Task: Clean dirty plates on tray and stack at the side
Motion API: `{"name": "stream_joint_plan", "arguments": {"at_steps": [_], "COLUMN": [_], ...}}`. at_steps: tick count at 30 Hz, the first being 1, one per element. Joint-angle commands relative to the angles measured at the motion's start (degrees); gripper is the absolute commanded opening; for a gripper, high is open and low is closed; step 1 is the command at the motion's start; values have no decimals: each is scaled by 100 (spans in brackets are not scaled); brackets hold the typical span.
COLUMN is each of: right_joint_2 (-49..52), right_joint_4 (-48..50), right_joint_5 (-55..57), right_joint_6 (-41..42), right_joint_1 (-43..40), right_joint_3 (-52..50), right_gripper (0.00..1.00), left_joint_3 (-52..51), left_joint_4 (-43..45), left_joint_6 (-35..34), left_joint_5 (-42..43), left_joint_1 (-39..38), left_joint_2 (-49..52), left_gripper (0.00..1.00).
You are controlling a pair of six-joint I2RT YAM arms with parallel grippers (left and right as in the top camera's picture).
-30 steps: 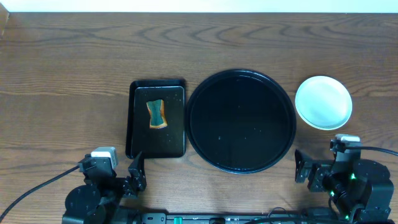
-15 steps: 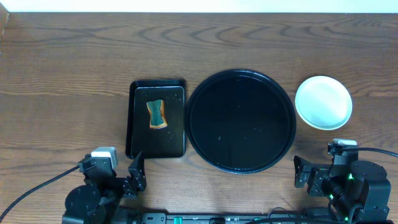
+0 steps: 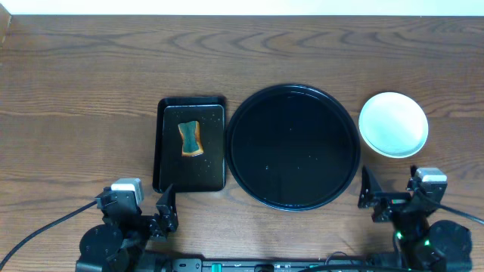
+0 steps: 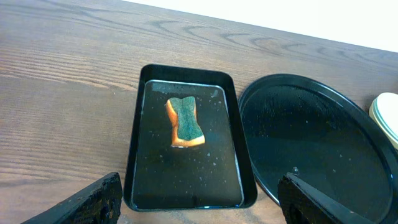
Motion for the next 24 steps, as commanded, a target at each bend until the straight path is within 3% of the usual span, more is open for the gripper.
{"name": "stream_joint_plan", "arguments": {"at_steps": [1,11,14,21,24], "right_joint_2": [-398,-778,-778,-778,-778], "right_joint_4": [669,3182,4092,3453,3279], "right_joint_5": [55,-35,-50,-426,-442], "right_joint_6": [4,-7,-337,-1847,-1947], "right_joint_1": [199,245,245,245,245], "right_joint_3": [-730,-2468,-2935,-2946,-2946], "right_gripper": [99,99,99,99,99], "left_joint_3": [-39,-39,-39,-39,-39], "left_joint_4": [2,2,2,2,2], "left_joint_6": [-33,-33,-35,-33,-33], "left_joint_5": [17,17,15,17,15], "left_joint_1": [17,17,17,17,17], "left_joint_2": [-26,-26,-26,-26,-26], "left_gripper": [81,81,81,81,81]}}
